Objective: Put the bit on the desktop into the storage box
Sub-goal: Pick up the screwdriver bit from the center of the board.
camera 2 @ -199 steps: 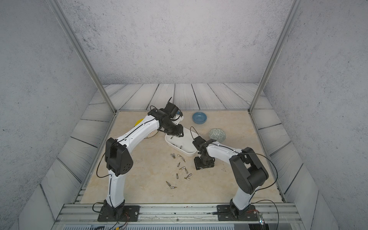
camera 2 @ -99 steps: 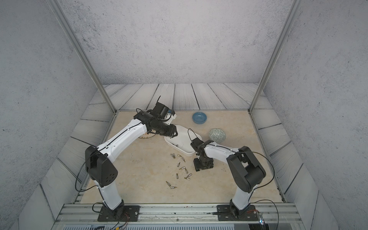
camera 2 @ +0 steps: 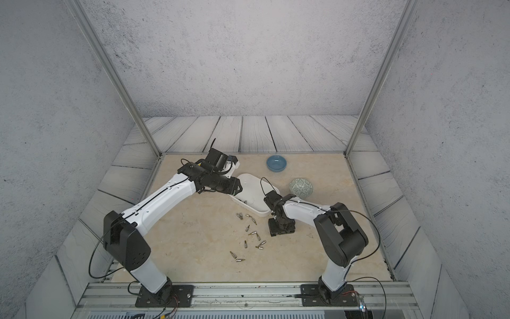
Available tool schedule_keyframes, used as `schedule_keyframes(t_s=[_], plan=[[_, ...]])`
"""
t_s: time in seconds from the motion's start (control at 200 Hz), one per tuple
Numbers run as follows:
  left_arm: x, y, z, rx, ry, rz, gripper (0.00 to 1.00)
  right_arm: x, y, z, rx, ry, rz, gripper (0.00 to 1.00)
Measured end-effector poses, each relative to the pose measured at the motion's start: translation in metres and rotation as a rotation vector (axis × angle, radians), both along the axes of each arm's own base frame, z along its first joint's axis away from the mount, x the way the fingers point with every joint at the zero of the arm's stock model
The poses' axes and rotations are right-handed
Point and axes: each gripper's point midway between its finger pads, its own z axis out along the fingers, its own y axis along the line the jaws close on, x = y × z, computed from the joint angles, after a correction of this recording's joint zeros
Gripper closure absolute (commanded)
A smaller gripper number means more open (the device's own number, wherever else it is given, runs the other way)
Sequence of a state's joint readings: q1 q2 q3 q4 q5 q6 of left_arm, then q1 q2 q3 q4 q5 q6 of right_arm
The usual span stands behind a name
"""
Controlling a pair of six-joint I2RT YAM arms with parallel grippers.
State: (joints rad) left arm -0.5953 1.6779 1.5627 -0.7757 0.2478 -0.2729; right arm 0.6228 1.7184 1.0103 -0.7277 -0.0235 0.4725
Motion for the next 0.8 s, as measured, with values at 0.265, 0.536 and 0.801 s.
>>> schedule_keyframes(t_s=[0.265, 0.536, 0.801], plan=[[-0.003, 0.005, -0.006, 0.000, 0.007, 0.012, 0.53, 0.001, 0.001, 0.000, 0.003, -0.004, -0.008, 0.47], [-0.007, 0.008, -0.018, 0.012, 0.034, 0.019, 0.53, 0.001, 0.001, 0.000, 0.004, -0.005, -0.010, 0.53], [-0.008, 0.008, -0.018, 0.012, 0.036, 0.018, 0.53, 0.001, 0.001, 0.000, 0.003, -0.005, -0.011, 0.56]])
